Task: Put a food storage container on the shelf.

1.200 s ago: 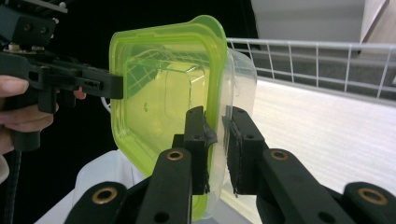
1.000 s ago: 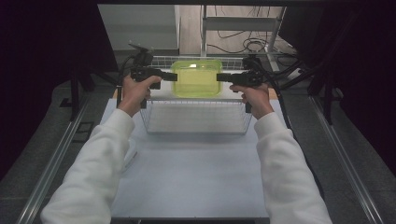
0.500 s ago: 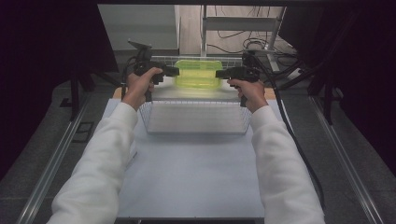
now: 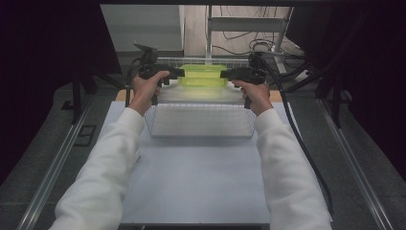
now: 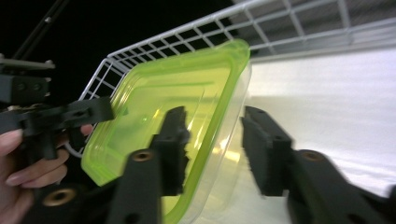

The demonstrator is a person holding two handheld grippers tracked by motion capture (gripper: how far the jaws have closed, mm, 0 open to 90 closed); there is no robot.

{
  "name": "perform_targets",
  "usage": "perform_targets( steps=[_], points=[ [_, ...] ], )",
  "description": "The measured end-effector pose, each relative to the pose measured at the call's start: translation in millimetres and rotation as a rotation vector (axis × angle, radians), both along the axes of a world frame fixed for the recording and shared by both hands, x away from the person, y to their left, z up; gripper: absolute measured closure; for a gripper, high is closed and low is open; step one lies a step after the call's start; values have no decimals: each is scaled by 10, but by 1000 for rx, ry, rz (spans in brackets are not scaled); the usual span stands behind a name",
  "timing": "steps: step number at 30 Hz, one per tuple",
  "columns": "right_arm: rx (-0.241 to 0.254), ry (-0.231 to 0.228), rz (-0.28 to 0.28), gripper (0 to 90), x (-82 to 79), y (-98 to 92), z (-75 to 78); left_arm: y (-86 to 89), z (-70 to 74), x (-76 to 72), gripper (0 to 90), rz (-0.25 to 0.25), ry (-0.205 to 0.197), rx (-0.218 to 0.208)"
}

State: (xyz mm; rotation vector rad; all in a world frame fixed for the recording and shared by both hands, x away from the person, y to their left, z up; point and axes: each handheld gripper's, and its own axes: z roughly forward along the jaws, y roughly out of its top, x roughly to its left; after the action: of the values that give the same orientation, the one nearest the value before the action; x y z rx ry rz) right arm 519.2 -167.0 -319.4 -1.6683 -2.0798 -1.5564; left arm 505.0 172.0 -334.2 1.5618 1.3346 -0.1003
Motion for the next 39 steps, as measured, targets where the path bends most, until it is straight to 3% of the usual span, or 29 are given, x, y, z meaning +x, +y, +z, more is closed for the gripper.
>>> perform_targets(
  steps=[3, 7, 10, 14, 21, 25, 26, 31, 36, 39],
  points=[
    [-29, -39, -14, 466, -56, -28, 58, 2, 70, -75, 359, 16, -60, 25],
    [-59, -108, -18, 425, -176, -71, 144, 8, 160, -187, 284, 0, -120, 33],
    [-99, -151, -5, 408, -276, -85, 204, 4, 248, -329, 261, -20, -174, 98],
    [-123, -205, 26, 391, -451, -141, 285, 4, 346, -546, 246, -36, -232, 135],
    [-149, -269, 108, 370, -840, -268, 260, 34, 343, -1035, 244, -73, -253, 177],
    [-150, -292, 148, 358, -1117, -370, 148, 62, 213, -1370, 250, -105, -270, 171],
    [-146, -294, 154, 356, -1171, -392, 121, 67, 133, -1507, 252, -125, -275, 169],
    [-142, -298, 179, 348, -1526, -563, -89, 68, -214, -1867, 257, -164, -261, 188],
    [-151, -294, 186, 340, -1803, -704, -296, 81, -566, -2105, 261, -166, -238, 240],
    [-165, -291, 188, 333, -1919, -745, -448, 72, -724, -2152, 266, -186, -198, 261]
  ],
)
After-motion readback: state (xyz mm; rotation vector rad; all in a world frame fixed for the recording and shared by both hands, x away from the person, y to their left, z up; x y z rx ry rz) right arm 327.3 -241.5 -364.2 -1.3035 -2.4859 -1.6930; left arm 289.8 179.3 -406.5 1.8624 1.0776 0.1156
